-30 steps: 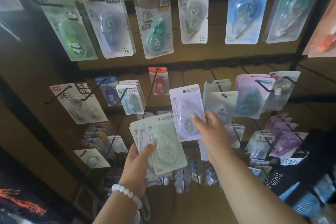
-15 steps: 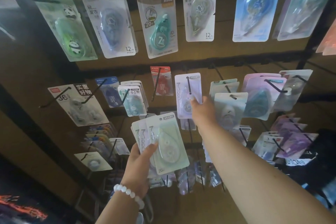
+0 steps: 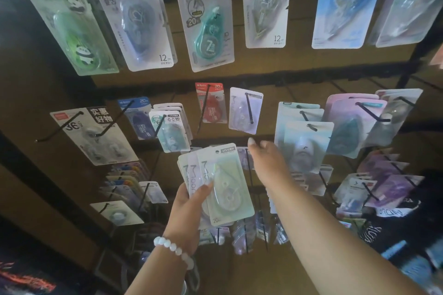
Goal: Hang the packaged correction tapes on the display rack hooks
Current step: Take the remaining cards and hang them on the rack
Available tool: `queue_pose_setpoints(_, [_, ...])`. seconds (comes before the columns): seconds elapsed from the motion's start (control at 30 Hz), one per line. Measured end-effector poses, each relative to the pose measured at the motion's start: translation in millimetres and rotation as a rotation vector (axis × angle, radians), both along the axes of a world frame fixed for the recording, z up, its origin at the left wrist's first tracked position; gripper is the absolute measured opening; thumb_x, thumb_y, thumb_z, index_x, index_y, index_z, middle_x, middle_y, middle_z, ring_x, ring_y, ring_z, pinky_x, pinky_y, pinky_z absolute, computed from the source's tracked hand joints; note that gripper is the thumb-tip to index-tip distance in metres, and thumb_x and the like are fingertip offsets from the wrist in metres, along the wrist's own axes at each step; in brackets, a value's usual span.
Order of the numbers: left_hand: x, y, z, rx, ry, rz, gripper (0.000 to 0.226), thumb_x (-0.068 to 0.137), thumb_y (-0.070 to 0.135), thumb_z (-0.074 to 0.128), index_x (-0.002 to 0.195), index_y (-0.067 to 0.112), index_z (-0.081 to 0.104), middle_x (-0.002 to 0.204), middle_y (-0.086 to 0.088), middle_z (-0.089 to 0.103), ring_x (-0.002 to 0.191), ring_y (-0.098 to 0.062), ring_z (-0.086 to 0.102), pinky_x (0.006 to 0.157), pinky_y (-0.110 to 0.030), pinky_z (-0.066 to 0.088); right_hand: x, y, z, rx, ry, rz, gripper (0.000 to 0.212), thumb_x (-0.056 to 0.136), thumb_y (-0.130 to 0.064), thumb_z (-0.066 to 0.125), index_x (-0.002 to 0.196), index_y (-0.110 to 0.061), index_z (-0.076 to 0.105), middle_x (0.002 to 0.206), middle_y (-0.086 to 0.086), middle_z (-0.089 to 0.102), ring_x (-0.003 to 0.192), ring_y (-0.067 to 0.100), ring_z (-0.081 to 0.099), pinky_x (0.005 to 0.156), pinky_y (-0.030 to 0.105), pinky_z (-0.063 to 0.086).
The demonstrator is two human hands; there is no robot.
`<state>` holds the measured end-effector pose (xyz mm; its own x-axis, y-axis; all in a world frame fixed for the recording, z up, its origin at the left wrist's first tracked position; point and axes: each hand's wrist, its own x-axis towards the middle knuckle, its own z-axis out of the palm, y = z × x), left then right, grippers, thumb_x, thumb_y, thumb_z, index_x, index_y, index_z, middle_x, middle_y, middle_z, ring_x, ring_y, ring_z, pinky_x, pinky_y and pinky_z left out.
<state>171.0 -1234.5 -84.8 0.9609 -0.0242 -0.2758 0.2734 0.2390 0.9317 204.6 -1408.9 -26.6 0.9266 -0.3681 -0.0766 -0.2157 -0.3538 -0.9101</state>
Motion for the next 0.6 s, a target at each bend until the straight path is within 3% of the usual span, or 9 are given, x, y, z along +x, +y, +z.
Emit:
queue_pose_setpoints(0.03, [0,-3,0,-0.002,0.002,-0.003,0.049,0.070,0.038,0.075,0.115,0.027,0.059,0.115,-0.006,0.072,0.103,-0.030,0.071,0.089,-0.063,0.053,-11,1,-1,0.016,-0.021,0.045,0.041,0.094,-0.049,0.039,0.096,-0.015,0.061,0.092,0.005,0.063,0.092,0.023,0.060,0.070,0.029,0.039])
queue_pose_setpoints(0.07, [0,-6,1,-0.005,0.002,-0.006,0.045,0.074,0.036,0.074,0.115,0.027,0.059,0.116,-0.006,0.072,0.104,-0.030,0.071,0.090,-0.063,0.053,-22,2,-1,0.019,-0.032,0.078,0.040,0.093,-0.049,0.042,0.075,-0.017,0.056,0.074,-0.001,0.057,0.075,0.017,0.057,0.062,0.029,0.036])
queue_pose_setpoints(0.1, [-1,-9,1,-0.008,0.002,-0.007,0.040,0.078,0.032,0.073,0.115,0.027,0.059,0.116,-0.006,0.072,0.104,-0.030,0.070,0.091,-0.063,0.052,-29,2,-3,0.019,-0.033,0.094,0.040,0.091,-0.048,0.047,0.067,-0.016,0.051,0.066,-0.004,0.053,0.067,0.014,0.053,0.058,0.028,0.034])
queue_pose_setpoints(0.2, [-3,-19,3,-0.011,-0.019,-0.034,0.038,0.080,0.030,0.072,0.116,0.024,0.060,0.117,-0.008,0.071,0.106,-0.031,0.069,0.093,-0.062,0.052,-43,-5,-8,0.040,-0.042,0.075,0.025,0.085,-0.038,0.061,0.079,-0.014,0.061,0.080,0.000,0.064,0.078,0.018,0.060,0.062,0.029,0.041])
queue_pose_setpoints(0.37, [-10,-32,6,-0.026,0.003,-0.104,0.076,0.054,0.050,0.080,0.121,0.023,0.059,0.119,-0.009,0.071,0.109,-0.036,0.067,0.091,-0.066,0.050,-55,-20,-8,0.098,-0.051,0.055,0.030,0.087,-0.030,0.062,0.082,-0.001,0.060,0.084,0.017,0.063,0.076,0.024,0.055,0.066,0.031,0.037])
queue_pose_setpoints(0.5, [-11,-34,5,-0.127,0.004,-0.106,0.051,0.075,0.039,0.068,0.121,0.018,0.062,0.115,-0.011,0.073,0.105,-0.035,0.070,0.089,-0.059,0.054,-65,-31,-2,0.193,-0.106,0.021,0.029,0.086,-0.029,0.063,0.083,0.000,0.060,0.085,0.021,0.065,0.081,0.037,0.060,0.069,0.038,0.045])
queue_pose_setpoints(0.6, [-11,-30,5,-0.137,0.003,-0.093,0.034,0.088,0.032,0.062,0.120,0.018,0.063,0.111,-0.012,0.075,0.101,-0.034,0.072,0.084,-0.052,0.056,-72,-38,10,0.198,-0.170,0.008,0.022,0.086,-0.032,0.063,0.084,-0.010,0.063,0.089,0.011,0.068,0.091,0.030,0.064,0.076,0.039,0.049])
